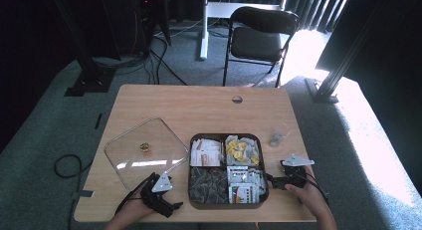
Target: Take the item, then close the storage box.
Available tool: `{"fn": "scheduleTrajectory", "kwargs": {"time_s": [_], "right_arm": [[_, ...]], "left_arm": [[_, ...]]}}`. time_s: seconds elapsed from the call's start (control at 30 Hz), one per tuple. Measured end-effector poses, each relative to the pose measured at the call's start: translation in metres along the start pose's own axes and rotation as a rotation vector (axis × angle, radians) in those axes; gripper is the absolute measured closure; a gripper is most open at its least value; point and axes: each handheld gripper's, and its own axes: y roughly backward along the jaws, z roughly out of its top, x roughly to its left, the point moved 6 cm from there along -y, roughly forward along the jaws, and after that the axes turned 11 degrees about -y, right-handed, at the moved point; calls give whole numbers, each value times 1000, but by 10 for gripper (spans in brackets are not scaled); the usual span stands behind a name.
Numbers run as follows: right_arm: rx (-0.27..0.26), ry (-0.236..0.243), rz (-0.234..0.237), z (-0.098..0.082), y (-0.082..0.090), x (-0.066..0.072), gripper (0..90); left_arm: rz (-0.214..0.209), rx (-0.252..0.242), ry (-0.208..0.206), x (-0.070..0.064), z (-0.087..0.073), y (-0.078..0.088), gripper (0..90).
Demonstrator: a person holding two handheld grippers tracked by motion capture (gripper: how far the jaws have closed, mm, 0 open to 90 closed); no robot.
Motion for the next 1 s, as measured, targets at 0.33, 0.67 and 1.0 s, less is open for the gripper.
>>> {"fn": "scheduleTrajectory", "kwargs": {"time_s": [0.33,0.67,1.0], "right_arm": [[33,30,2,-3,-1,2,112],[43,75,48,-4,-1,7,112],[44,75,49,-4,-1,7,112]], "left_arm": [[0,0,0,0,0,0,12],[1,0,1,0,0,0,12],[-1,4,0,0,0,1,13]]}}
